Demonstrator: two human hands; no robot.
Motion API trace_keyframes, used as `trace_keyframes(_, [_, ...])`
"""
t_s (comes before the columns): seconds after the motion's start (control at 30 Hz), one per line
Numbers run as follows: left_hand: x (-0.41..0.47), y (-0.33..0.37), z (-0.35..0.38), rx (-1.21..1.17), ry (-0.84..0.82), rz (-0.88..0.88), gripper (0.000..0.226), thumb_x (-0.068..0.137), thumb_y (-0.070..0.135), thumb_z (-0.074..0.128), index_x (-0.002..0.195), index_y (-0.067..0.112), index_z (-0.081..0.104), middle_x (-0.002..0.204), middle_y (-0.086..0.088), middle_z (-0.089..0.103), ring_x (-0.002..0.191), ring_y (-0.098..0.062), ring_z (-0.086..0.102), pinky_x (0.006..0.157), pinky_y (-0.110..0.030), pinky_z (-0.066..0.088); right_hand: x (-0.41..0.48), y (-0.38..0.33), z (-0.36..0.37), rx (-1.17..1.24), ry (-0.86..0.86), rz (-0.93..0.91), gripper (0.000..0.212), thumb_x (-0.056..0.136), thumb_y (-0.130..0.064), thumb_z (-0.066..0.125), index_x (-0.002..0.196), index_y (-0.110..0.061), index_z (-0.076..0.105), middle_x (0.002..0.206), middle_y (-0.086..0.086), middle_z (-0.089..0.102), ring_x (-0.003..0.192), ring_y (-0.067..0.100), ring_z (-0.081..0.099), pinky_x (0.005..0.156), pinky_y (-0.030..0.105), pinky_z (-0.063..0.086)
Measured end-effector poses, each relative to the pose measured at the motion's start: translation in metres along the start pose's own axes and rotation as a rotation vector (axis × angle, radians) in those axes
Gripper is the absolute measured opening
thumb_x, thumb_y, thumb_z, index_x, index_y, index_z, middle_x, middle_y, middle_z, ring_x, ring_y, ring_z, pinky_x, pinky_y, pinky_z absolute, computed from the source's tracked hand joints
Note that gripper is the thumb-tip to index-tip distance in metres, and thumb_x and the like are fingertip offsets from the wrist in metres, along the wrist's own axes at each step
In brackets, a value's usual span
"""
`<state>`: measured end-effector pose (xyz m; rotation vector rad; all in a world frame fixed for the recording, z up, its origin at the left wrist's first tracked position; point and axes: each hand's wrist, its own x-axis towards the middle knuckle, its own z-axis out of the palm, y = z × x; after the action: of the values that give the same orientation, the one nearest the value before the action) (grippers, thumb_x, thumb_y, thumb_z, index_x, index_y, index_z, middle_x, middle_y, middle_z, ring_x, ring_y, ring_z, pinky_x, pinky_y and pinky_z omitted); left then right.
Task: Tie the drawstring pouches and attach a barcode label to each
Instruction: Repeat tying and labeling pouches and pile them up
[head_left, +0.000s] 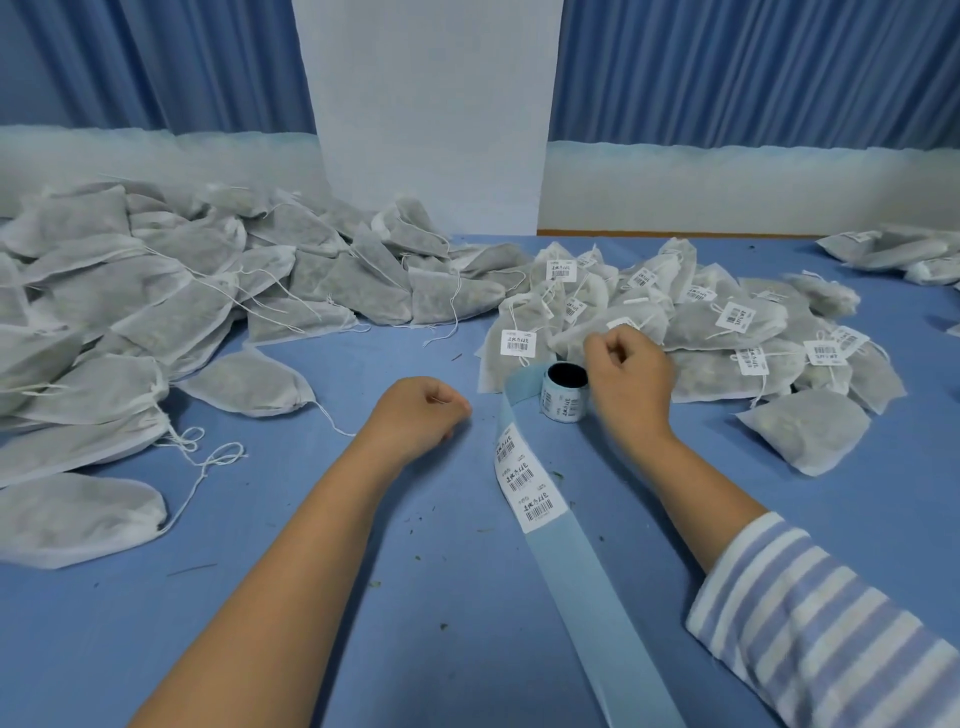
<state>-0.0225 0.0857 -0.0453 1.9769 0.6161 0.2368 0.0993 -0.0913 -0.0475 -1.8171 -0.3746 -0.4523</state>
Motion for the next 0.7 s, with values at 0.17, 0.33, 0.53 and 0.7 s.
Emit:
trace_keyframes(0.17, [0.003,-0.005,-0.01,0.198,0.105,0.051,0.016,0.09,0.016,0.062,0.075,0.02,0.065,0.071,0.007,0.063,0.073,-0.016,0.059,0.061,-0.024,0.041,-0.026,-0.023,0.011,-0.122,-0.238,-0.16,0.027,0.083,-0.027,0.058,0.06,-0.02,0.045,0.052,-0.011,0.044,0.053,0.008,0.039,0.051,0.025,0.032])
trace_keyframes(0.33, [0.002,-0.012,-0.03,0.53,0.334,0.077,0.016,0.093,0.011,0.055,0.103,0.012,0.068,0.109,-0.01,0.065,0.106,-0.031,0.058,0.08,-0.034,0.043,-0.045,-0.03,0.025,-0.322,-0.403,-0.203,0.025,0.088,-0.045,0.058,0.077,-0.023,0.052,0.056,-0.008,0.048,0.057,0.011,0.051,0.05,0.027,0.034])
trace_keyframes(0.53, [0.0,-0.018,-0.065,0.791,0.54,-0.078,0.035,0.09,0.007,0.057,0.125,0.01,0.06,0.134,-0.017,0.046,0.124,-0.038,0.04,0.098,-0.043,0.035,-0.047,-0.031,0.03,-0.271,-0.42,-0.151,0.025,0.089,-0.04,0.059,0.071,-0.026,0.05,0.053,-0.005,0.05,0.056,0.012,0.052,0.052,0.03,0.039])
trace_keyframes(0.7, [0.002,-0.022,-0.068,0.918,0.325,-0.186,0.041,0.094,0.006,0.049,0.132,0.017,0.058,0.136,-0.012,0.046,0.13,-0.036,0.035,0.104,-0.044,0.033,-0.046,-0.029,0.032,-0.232,-0.433,-0.128,0.029,0.088,-0.035,0.061,0.064,-0.027,0.048,0.049,-0.007,0.046,0.052,0.01,0.047,0.055,0.031,0.041])
